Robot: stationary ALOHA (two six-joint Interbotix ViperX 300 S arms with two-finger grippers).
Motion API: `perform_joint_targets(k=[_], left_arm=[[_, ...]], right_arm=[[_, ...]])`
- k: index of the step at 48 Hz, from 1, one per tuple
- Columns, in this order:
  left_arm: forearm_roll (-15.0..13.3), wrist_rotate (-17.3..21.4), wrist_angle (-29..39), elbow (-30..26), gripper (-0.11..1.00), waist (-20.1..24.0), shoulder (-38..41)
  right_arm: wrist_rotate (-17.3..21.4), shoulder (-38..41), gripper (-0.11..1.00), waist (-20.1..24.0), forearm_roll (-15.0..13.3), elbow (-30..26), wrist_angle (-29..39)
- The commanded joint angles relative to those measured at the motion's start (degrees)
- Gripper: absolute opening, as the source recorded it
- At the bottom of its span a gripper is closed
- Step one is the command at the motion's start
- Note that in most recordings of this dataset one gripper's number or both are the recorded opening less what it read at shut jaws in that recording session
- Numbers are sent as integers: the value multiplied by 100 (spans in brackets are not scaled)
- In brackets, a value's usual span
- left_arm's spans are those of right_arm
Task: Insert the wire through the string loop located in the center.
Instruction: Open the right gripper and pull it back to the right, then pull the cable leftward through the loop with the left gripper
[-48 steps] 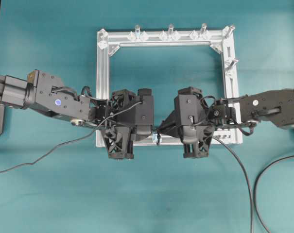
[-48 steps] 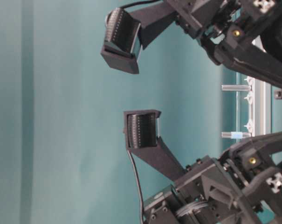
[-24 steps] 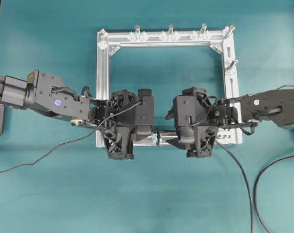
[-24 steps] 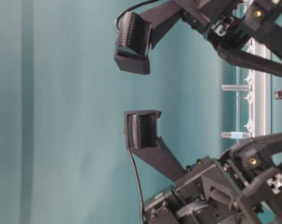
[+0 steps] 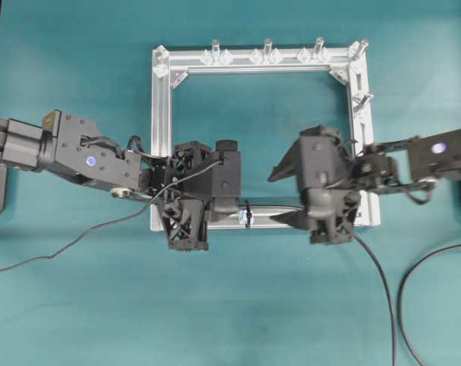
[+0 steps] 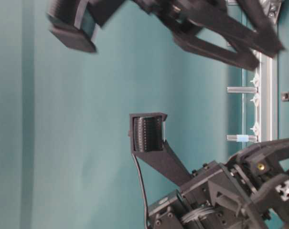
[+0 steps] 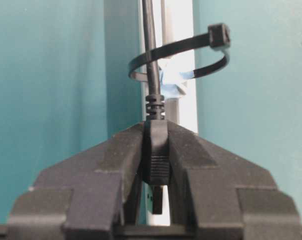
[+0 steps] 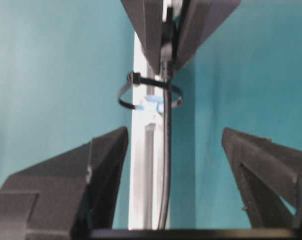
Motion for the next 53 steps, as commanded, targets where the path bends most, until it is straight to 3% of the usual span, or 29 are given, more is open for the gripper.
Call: perform_joint_targets(k=[1, 15, 32, 53], left_arm=[[18, -44, 0, -88, 13, 0, -220], [18, -44, 229, -18, 13, -9, -378], [9, -79, 703, 791, 10, -9, -1424], [9, -606, 923, 1687, 10, -26, -2259]], right_arm=[[0, -387, 78, 0, -18, 53, 53], [0, -1046, 77, 0, -18, 527, 53], [0, -1274, 77, 0, -18, 712, 35], [0, -1274, 77, 0, 0, 703, 53]])
